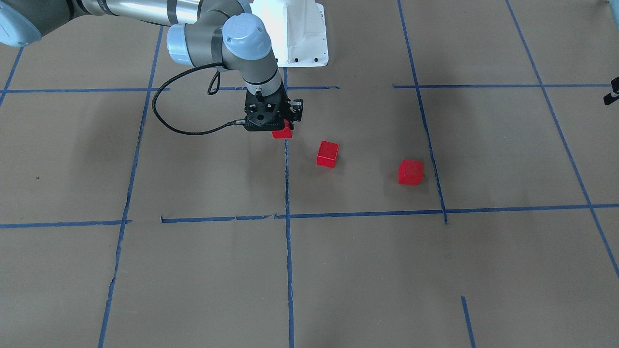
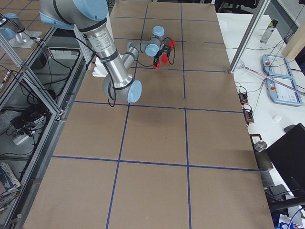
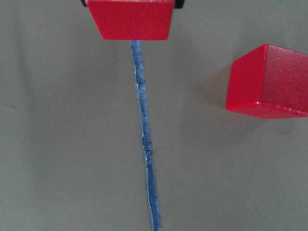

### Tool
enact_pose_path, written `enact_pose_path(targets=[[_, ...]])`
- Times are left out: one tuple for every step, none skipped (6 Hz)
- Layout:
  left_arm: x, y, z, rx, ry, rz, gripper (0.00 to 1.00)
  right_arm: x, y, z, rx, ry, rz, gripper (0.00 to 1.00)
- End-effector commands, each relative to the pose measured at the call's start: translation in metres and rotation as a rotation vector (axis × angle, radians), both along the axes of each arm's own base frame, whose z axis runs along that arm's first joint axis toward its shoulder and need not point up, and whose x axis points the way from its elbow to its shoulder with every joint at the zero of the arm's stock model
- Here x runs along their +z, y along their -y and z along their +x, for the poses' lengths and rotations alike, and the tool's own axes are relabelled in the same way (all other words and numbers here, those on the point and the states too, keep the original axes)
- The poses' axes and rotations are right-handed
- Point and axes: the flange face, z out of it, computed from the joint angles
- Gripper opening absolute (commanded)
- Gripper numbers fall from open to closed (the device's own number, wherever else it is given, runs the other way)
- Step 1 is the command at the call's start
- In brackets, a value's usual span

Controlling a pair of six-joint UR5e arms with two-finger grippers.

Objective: Form red blocks into L shape at center
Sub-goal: 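Carry the red cube with the right gripper to the table center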

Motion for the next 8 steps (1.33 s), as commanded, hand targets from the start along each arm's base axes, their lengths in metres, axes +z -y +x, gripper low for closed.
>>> enact_pose_path(targets=[[-0.0009, 0.0002, 0.0, 0.0, 0.0, 0.003, 1.0, 0.0007, 0.0038, -0.0147, 0.0, -0.019, -0.009, 0.01], [-0.0002, 0.0002, 0.0, 0.0, 0.0, 0.001, 1.0, 0.0018, 0.0048, -0.0167, -0.005, -0.023, -0.004, 0.01], [-0.0002, 0.0002, 0.0, 0.0, 0.0, 0.001, 1.0, 0.0026, 0.0053, -0.0179, -0.012, -0.026, 0.003, 0.02], [-0.0002, 0.0002, 0.0, 0.0, 0.0, 0.001, 1.0, 0.0035, 0.0055, -0.0183, -0.045, -0.027, 0.045, 0.09], [-0.0009, 0.0002, 0.0, 0.0, 0.0, 0.003, 1.0, 0.0035, 0.0055, -0.0183, -0.051, -0.027, 0.053, 0.1], [-0.0002, -0.0004, 0.0, 0.0, 0.0, 0.001, 1.0, 0.0068, 0.0064, -0.0201, -0.051, -0.034, 0.05, 0.18], [-0.0009, 0.0002, 0.0, 0.001, 0.0, 0.004, 1.0, 0.0081, 0.0064, -0.0201, -0.052, -0.037, 0.049, 0.26], [-0.0011, 0.0003, 0.0, 0.001, 0.0, 0.005, 1.0, 0.0082, 0.0064, -0.0201, -0.052, -0.037, 0.049, 0.39]])
